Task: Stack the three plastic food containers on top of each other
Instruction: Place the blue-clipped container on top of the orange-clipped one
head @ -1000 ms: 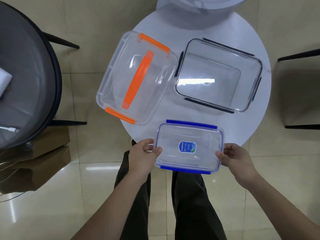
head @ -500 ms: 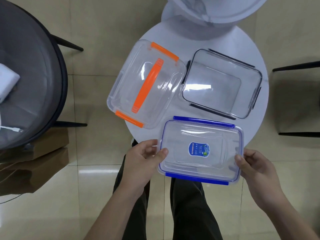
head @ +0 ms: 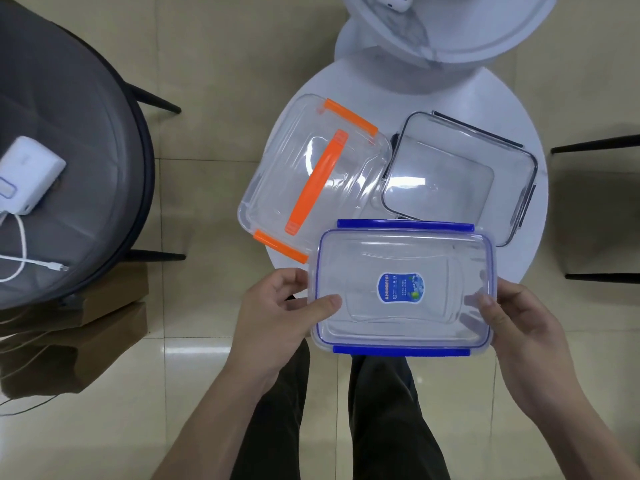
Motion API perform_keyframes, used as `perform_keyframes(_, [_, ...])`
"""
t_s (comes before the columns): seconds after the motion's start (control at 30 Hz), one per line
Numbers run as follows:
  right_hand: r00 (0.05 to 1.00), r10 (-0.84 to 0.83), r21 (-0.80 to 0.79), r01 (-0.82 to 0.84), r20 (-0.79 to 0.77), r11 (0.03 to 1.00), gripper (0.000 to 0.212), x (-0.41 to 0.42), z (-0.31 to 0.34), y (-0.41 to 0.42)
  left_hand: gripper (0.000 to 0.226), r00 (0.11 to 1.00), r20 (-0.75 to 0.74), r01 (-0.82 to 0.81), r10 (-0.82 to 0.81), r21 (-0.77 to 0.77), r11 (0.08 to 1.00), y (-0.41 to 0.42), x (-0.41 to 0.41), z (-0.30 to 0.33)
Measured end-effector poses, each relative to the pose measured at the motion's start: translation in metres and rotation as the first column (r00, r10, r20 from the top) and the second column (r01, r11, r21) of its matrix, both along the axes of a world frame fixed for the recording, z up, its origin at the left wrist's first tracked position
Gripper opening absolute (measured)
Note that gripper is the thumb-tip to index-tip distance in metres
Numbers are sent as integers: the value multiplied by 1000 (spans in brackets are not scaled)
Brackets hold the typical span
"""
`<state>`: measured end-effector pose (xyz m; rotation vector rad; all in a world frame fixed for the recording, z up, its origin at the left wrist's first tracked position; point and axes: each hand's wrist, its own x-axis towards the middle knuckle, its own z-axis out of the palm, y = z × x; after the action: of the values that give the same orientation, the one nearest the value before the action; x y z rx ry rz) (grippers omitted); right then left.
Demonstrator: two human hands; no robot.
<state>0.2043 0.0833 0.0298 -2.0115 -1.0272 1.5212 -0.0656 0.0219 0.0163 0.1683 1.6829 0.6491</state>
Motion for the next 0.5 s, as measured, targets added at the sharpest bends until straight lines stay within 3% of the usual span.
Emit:
perform_keyframes(0.33, [990, 50, 96, -37, -134, 995, 52, -50, 9, 24, 28, 994, 29, -108, 107, 35, 994, 5, -29, 11])
perform_keyframes(0.5, [987, -11, 93, 26, -159, 995, 67, -82, -5, 35, 28, 981, 54, -192, 188, 70, 979, 10, -36, 13])
